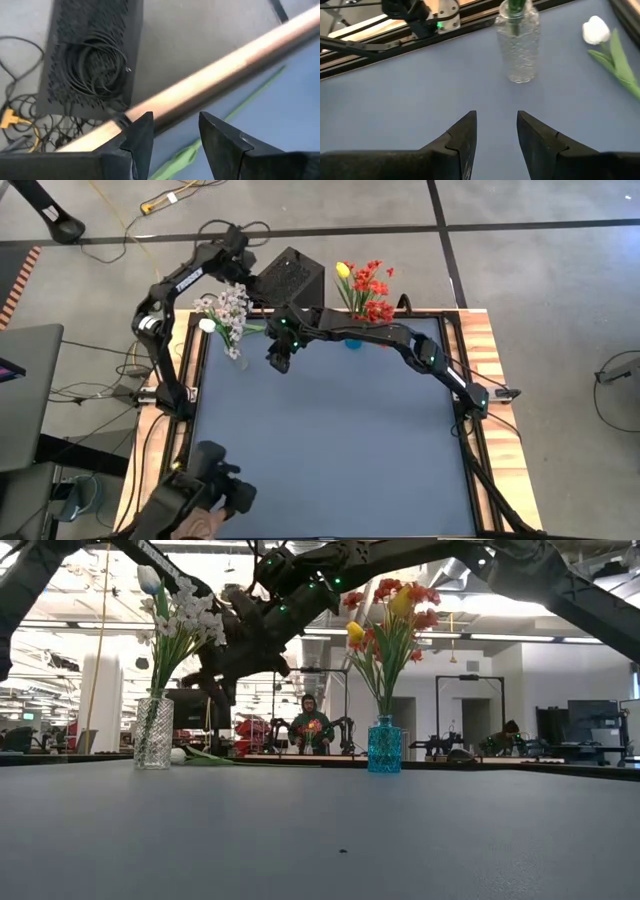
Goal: Sort flowers into vase by color
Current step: Put the white tulip into the transparent vase
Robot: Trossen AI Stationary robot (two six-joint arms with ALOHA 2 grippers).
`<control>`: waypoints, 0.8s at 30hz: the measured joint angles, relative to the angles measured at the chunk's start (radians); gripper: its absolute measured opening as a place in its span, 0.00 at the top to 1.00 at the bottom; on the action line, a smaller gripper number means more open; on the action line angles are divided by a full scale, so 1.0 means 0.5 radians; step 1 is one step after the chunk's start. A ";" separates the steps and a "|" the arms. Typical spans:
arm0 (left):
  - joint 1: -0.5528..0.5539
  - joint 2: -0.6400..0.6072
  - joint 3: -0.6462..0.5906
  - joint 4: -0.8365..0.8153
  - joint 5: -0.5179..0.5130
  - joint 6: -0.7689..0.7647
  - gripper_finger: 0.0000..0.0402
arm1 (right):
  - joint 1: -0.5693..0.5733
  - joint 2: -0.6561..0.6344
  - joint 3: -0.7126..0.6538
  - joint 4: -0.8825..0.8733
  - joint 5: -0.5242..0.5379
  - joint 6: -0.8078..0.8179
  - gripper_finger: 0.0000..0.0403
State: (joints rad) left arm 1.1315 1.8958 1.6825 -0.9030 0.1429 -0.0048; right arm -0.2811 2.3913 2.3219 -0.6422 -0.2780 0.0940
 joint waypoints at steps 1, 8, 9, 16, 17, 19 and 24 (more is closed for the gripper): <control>-0.015 0.019 0.000 -0.014 0.001 0.000 0.64 | 0.000 0.001 0.000 0.000 -0.020 0.002 0.59; -0.170 0.139 -0.001 -0.130 -0.057 0.149 0.64 | 0.008 0.001 0.000 0.029 -0.148 0.006 0.59; -0.194 0.158 -0.001 -0.143 -0.092 0.173 0.64 | 0.009 0.001 0.000 0.040 -0.176 0.006 0.59; -0.294 0.270 -0.002 -0.212 -0.157 0.415 0.64 | 0.017 0.001 0.000 0.043 -0.296 0.040 0.59; -0.303 0.291 -0.002 -0.224 -0.158 0.435 0.64 | 0.021 0.001 0.000 0.043 -0.297 0.043 0.59; -0.323 0.334 -0.002 -0.225 -0.166 0.488 0.64 | 0.035 0.001 0.000 0.040 -0.304 0.043 0.59; -0.369 0.421 -0.002 -0.236 -0.232 0.599 0.64 | 0.071 -0.022 0.000 -0.027 -0.322 0.043 0.59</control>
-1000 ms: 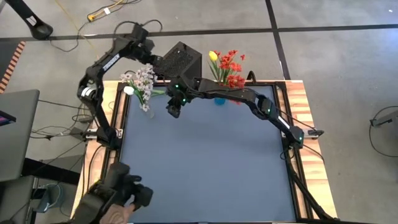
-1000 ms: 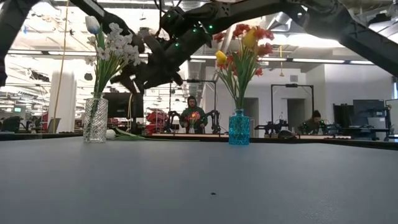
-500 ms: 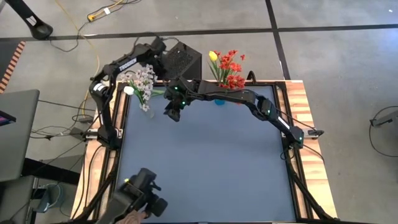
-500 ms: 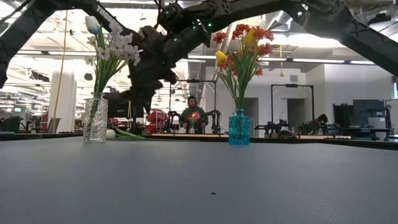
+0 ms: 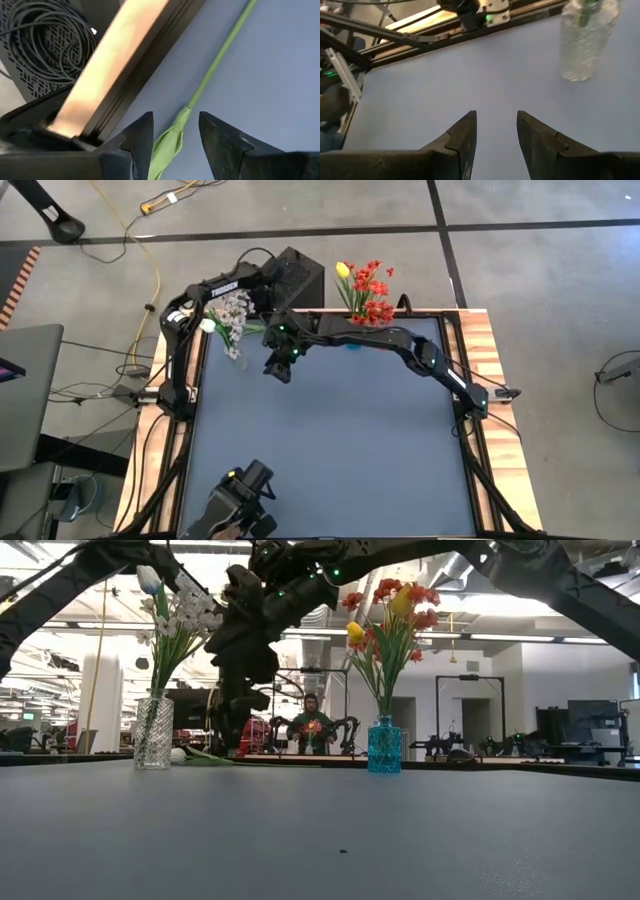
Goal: Sort flowers into vase by color
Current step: Put the white tulip into the transparent vase
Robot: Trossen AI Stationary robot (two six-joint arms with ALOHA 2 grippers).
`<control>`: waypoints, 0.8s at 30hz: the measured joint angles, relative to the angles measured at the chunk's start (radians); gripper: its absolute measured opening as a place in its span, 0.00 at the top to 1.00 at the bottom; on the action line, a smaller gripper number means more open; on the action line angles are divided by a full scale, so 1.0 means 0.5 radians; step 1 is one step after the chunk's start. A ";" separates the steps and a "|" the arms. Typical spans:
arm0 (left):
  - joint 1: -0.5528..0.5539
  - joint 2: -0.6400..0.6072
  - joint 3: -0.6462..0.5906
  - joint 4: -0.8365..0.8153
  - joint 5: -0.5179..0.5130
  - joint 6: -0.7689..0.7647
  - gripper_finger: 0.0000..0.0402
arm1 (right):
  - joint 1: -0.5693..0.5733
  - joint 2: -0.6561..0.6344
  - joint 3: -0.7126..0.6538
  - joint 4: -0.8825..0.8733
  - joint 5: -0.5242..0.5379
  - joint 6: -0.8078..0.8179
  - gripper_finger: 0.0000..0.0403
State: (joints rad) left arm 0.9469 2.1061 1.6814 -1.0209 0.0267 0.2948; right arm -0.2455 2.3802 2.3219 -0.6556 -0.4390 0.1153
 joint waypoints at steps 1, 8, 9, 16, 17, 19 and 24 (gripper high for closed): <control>-0.013 0.016 0.000 0.001 -0.014 0.002 0.64 | 0.006 -0.013 0.000 -0.027 0.000 -0.001 0.59; -0.063 0.127 -0.001 0.062 -0.111 0.032 0.64 | 0.037 -0.064 -0.001 -0.118 -0.016 0.015 0.59; -0.070 0.142 -0.001 0.067 -0.110 0.031 0.64 | 0.039 -0.077 -0.001 -0.132 -0.017 0.016 0.59; -0.112 0.199 0.005 0.076 -0.127 0.031 0.64 | 0.042 -0.136 0.001 -0.231 -0.015 0.039 0.59; -0.117 0.199 0.005 0.076 -0.132 0.038 0.64 | 0.042 -0.139 0.001 -0.222 -0.015 0.039 0.59; -0.132 0.200 0.005 0.076 -0.137 0.076 0.65 | 0.042 -0.157 0.001 -0.229 -0.015 0.049 0.59; -0.159 0.199 0.003 0.004 -0.158 0.154 0.77 | 0.041 -0.183 0.002 -0.209 -0.014 0.054 0.59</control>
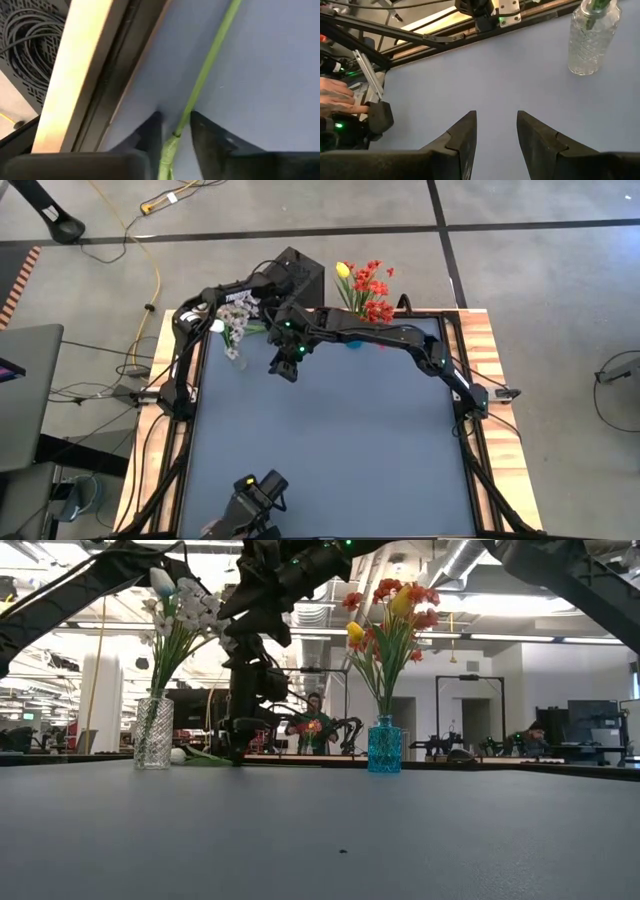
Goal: Sort flowers into vase by color
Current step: Put the white tulip into the transparent vase
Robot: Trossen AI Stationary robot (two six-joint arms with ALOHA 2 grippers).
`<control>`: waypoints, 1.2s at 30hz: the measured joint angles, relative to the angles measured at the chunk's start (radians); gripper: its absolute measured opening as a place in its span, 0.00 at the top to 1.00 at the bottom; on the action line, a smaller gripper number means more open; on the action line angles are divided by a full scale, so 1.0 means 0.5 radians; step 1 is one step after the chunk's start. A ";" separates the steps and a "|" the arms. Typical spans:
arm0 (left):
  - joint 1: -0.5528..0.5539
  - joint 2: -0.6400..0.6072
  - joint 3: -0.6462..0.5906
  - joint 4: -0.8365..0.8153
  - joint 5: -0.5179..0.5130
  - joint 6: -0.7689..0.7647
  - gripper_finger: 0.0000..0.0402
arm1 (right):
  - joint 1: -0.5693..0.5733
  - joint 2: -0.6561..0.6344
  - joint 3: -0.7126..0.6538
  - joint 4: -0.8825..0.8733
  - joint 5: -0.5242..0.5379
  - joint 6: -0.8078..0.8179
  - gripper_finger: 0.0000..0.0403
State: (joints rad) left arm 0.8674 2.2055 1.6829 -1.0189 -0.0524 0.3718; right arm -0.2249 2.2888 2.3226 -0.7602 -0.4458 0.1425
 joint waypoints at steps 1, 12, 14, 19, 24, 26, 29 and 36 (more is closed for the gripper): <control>-0.005 0.001 0.000 -0.008 -0.002 0.005 0.82 | -0.001 -0.004 -0.001 -0.005 0.001 -0.001 0.59; -0.005 -0.097 -0.011 -0.097 -0.025 0.021 1.00 | -0.013 -0.047 -0.001 0.017 0.004 -0.001 0.59; -0.005 -0.174 -0.005 -0.056 -0.043 0.021 1.00 | -0.013 -0.052 -0.002 0.024 0.004 -0.002 0.59; 0.016 -0.340 -0.006 0.036 -0.081 -0.029 1.00 | -0.013 -0.058 -0.002 0.065 0.005 0.007 0.59; 0.061 -0.510 -0.004 0.191 -0.079 -0.102 1.00 | -0.013 -0.057 -0.002 0.086 0.004 0.029 0.59; 0.085 -0.580 -0.005 0.239 -0.068 -0.124 1.00 | -0.011 -0.057 -0.002 0.083 0.004 0.030 0.59; 0.116 -0.705 -0.005 0.325 -0.067 -0.156 1.00 | -0.007 -0.057 -0.002 0.084 0.004 0.038 0.59; 0.165 -0.978 -0.004 0.537 -0.062 -0.231 1.00 | -0.006 -0.056 -0.002 0.085 0.003 0.052 0.59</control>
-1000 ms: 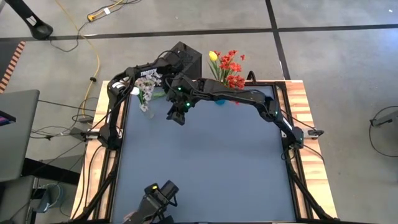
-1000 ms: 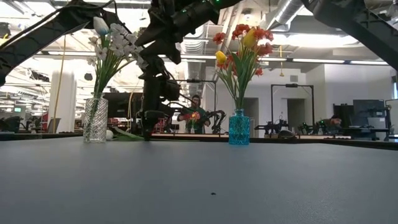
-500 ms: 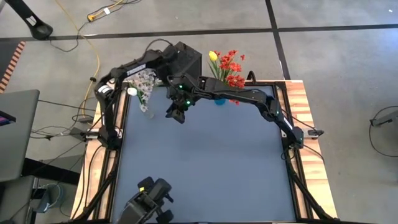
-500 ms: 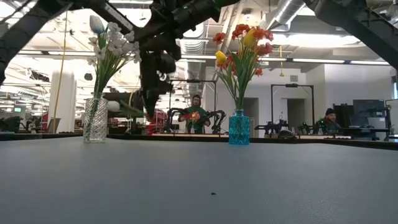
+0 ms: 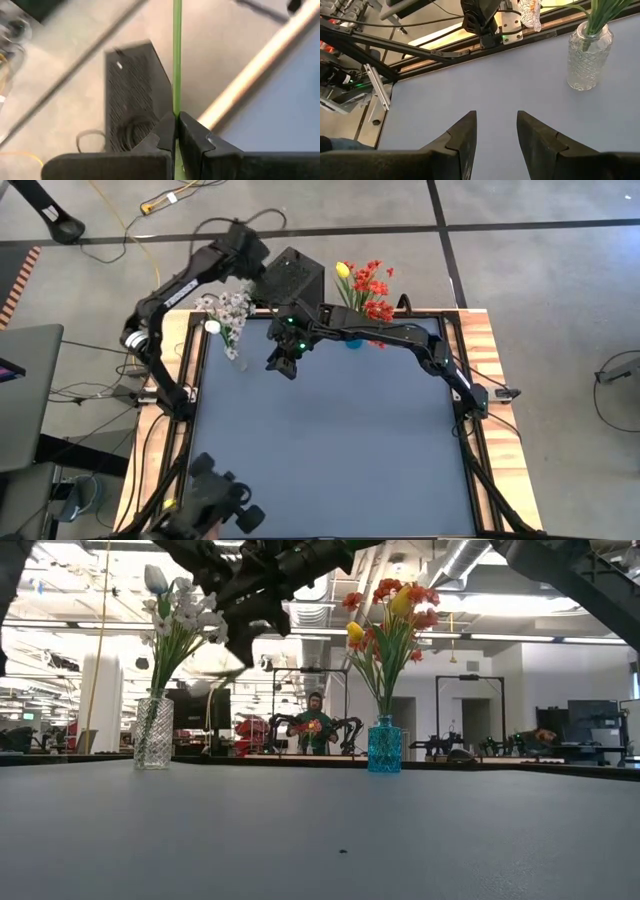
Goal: Sort flowers into vase by color
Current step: Put the white tulip into the transparent vase
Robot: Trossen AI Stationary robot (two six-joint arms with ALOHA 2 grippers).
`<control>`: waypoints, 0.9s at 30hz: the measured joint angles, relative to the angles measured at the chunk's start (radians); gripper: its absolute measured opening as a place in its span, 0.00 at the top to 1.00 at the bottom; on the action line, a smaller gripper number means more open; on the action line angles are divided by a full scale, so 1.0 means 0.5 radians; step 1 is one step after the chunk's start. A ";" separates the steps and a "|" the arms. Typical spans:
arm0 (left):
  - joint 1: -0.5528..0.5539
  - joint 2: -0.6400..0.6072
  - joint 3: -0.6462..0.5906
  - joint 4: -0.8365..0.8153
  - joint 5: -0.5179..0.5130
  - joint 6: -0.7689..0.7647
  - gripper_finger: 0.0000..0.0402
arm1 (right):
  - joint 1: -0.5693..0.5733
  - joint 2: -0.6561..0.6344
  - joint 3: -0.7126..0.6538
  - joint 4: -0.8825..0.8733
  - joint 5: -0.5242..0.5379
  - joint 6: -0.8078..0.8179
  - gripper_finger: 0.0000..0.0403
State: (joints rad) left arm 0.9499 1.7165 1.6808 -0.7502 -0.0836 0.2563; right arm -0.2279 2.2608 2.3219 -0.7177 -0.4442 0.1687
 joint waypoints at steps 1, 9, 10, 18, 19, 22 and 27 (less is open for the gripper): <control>0.007 -0.039 0.000 0.034 -0.015 -0.003 1.00 | 0.000 0.000 0.000 0.000 0.000 0.000 0.59; 0.039 -0.382 0.000 0.315 -0.172 0.144 1.00 | -0.038 -0.065 0.049 -0.012 0.002 -0.045 0.59; 0.045 -0.430 0.000 0.329 -0.171 0.167 1.00 | -0.048 -0.083 0.048 -0.016 0.003 -0.086 0.59; 0.048 -0.832 0.000 0.268 -0.082 0.103 1.00 | -0.055 -0.353 0.049 0.078 0.128 -0.826 0.59; 0.039 -0.880 0.000 0.240 -0.049 0.063 1.00 | -0.050 -0.389 0.050 0.111 0.183 -0.962 0.59; 0.013 -1.009 0.001 0.121 0.065 -0.077 1.00 | -0.025 -0.480 0.050 0.223 0.385 -1.386 0.59; -0.021 -1.179 0.001 -0.055 0.193 -0.206 1.00 | 0.008 -0.545 0.051 0.522 0.637 -2.169 0.59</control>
State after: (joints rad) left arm 0.9396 1.1270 1.6814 -0.7777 0.0129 0.1534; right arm -0.2240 1.9883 2.3474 -0.4566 -0.1257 -0.9159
